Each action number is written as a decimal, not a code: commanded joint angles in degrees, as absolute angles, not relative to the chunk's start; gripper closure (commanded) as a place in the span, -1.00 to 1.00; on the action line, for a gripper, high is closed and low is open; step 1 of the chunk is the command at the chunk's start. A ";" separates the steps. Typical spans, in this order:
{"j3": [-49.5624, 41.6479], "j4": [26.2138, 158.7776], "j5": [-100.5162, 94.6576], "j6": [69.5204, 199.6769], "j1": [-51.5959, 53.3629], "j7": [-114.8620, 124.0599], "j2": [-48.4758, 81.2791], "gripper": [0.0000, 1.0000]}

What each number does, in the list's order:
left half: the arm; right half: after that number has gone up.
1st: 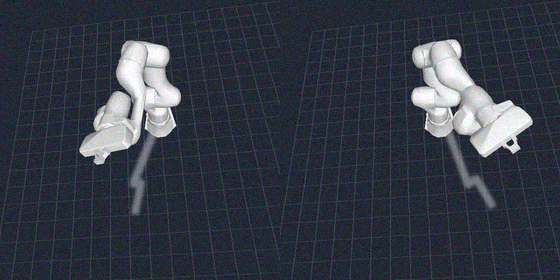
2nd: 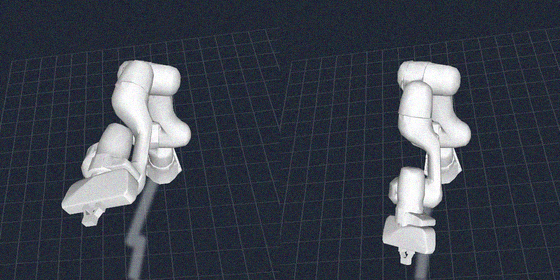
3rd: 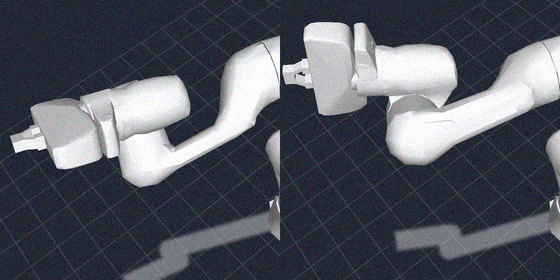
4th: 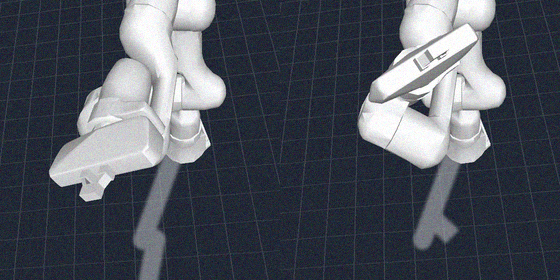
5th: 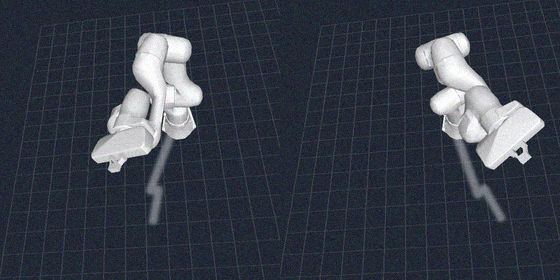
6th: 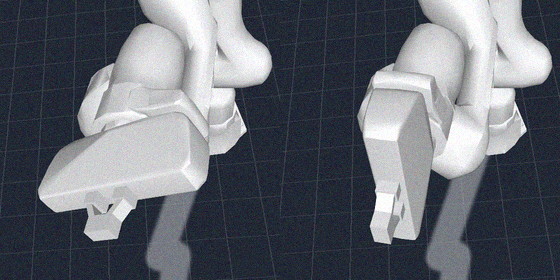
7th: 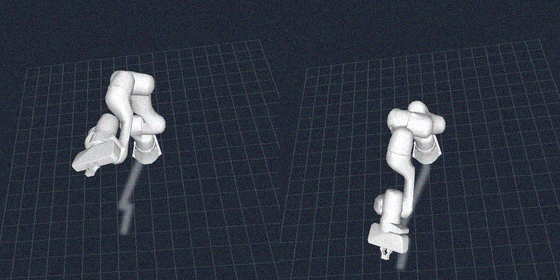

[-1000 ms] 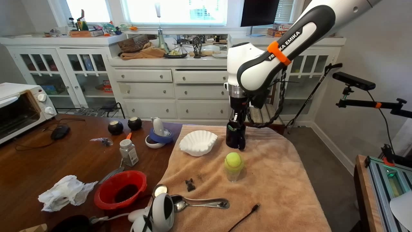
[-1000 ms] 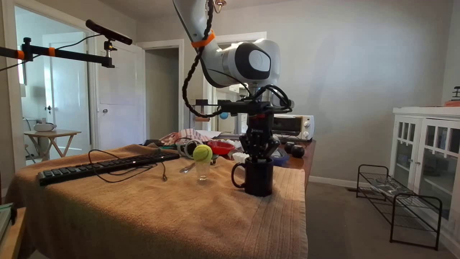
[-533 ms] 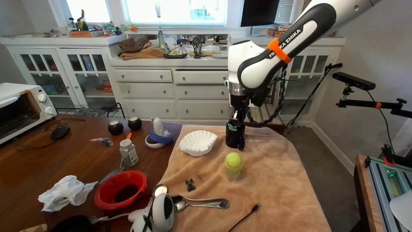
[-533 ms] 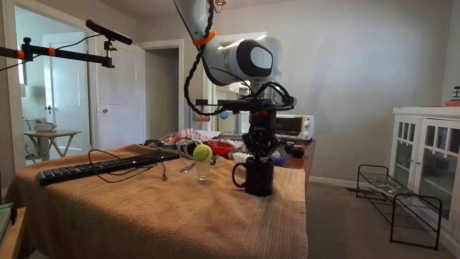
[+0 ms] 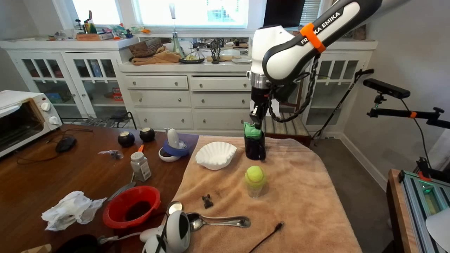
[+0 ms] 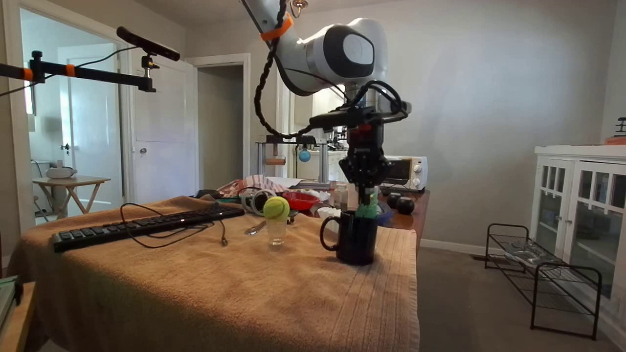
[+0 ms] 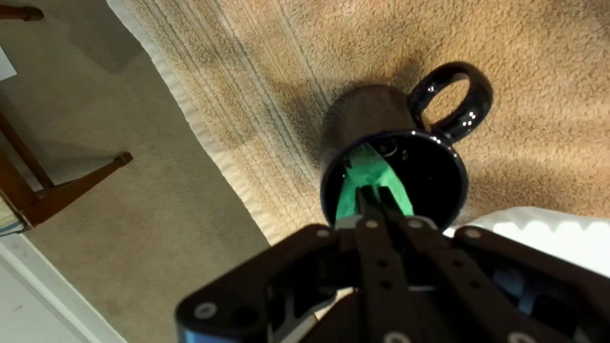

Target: Remove the silver spoons from the black mug, put them on the table, remove the green packet from the black mug and put it on the white cupcake holder

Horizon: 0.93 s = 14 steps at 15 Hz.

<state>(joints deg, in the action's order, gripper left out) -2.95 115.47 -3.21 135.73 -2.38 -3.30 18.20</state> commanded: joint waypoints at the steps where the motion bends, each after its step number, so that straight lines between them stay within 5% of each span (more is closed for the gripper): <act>1: -2.47 116.04 -3.58 139.49 -2.15 -3.19 16.41 0.99; 14: 3.45 115.13 7.64 150.68 -3.41 -18.69 12.42 0.96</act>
